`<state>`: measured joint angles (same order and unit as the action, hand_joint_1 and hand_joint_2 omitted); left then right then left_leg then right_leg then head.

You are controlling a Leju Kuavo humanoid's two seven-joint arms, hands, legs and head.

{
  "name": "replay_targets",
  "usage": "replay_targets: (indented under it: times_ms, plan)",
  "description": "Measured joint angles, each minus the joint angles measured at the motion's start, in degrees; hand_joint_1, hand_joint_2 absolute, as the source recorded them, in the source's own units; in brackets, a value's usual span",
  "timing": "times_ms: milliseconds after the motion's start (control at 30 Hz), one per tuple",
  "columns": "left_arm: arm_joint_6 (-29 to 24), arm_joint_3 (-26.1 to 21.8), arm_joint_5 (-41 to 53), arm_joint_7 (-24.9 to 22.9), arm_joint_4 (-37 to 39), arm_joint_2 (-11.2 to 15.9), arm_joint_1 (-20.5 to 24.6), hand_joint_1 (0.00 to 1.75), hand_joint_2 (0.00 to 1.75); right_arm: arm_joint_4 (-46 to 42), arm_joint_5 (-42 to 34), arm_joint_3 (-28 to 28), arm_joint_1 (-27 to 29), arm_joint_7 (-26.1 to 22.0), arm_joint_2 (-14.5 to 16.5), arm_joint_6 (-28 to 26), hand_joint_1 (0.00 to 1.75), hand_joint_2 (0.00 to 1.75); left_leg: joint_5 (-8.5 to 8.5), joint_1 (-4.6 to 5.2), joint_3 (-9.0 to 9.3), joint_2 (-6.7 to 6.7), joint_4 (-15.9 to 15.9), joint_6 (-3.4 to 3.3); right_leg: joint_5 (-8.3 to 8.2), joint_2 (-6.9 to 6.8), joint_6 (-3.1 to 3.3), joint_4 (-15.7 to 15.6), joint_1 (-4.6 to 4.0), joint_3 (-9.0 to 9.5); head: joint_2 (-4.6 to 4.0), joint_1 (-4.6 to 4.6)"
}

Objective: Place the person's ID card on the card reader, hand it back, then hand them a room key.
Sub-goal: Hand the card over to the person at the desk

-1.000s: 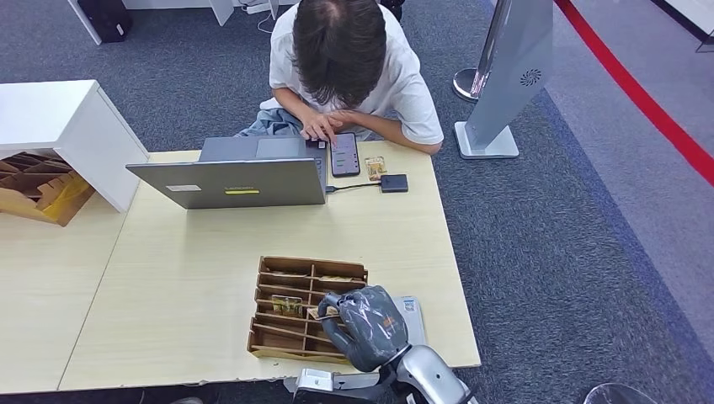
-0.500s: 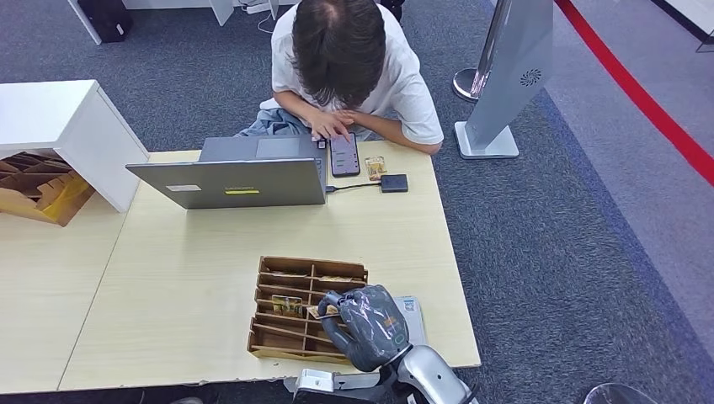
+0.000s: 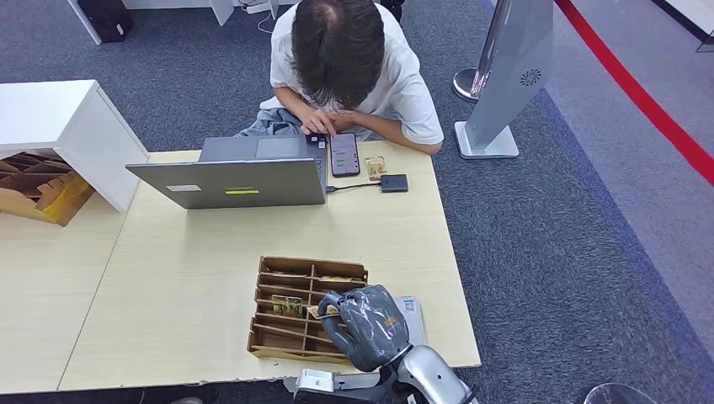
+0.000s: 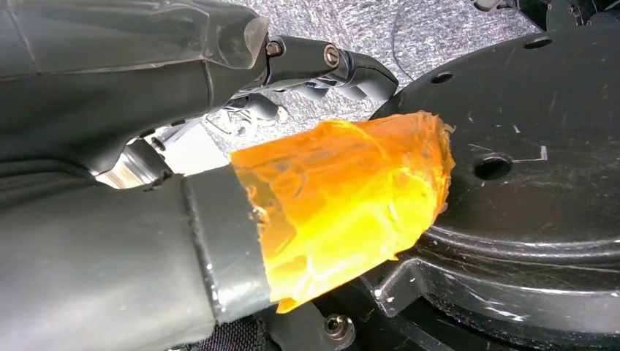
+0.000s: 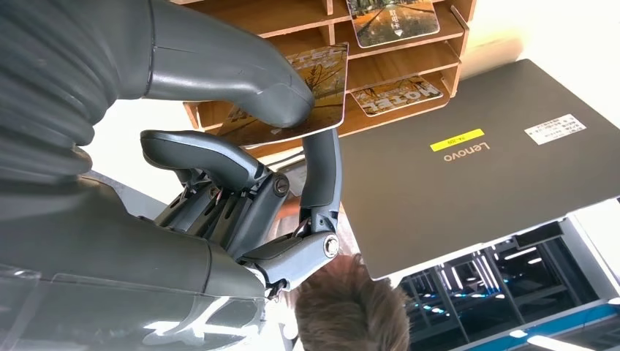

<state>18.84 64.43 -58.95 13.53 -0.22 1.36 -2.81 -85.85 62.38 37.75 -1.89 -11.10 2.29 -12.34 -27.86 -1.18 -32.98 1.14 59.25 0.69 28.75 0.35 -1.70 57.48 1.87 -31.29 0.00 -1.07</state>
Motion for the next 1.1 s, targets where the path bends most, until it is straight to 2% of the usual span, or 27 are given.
replay_targets:
  times_ms: [100,200,400,1100]
  plan:
    - [0.10,0.00,0.28,0.08,0.00,0.03,-0.01,0.00,0.00,-0.48,0.02,-0.04,0.00,-0.52,0.00,-0.84,1.75,1.75,0.00,0.00,-0.01,0.00,0.00,0.00,0.00,0.00,0.00,0.00,0.00,0.00,0.00,0.00]
    - [0.72,0.00,1.40,0.43,0.00,0.16,-0.08,0.00,0.00,-6.06,0.30,-0.51,-0.91,-1.76,0.11,-2.79,1.75,1.75,0.01,0.00,-0.03,-0.02,0.00,0.00,-0.02,0.01,0.01,0.01,0.00,-0.02,0.00,0.00]
    - [1.16,-0.02,2.36,0.50,0.00,0.49,-0.12,0.00,0.00,-14.80,1.00,-1.72,-2.98,-1.96,0.46,-1.29,1.75,1.75,0.00,0.00,0.03,-0.05,0.00,0.00,-0.02,0.01,0.02,0.01,0.00,0.02,0.00,0.01]
    - [1.76,-0.34,3.44,0.50,0.00,0.78,-0.07,0.00,0.00,-16.34,1.52,-2.93,-4.02,-2.03,0.99,-1.95,1.75,1.75,0.00,0.00,0.03,-0.05,0.00,0.00,-0.02,0.02,0.02,0.01,0.00,0.02,0.00,0.00]
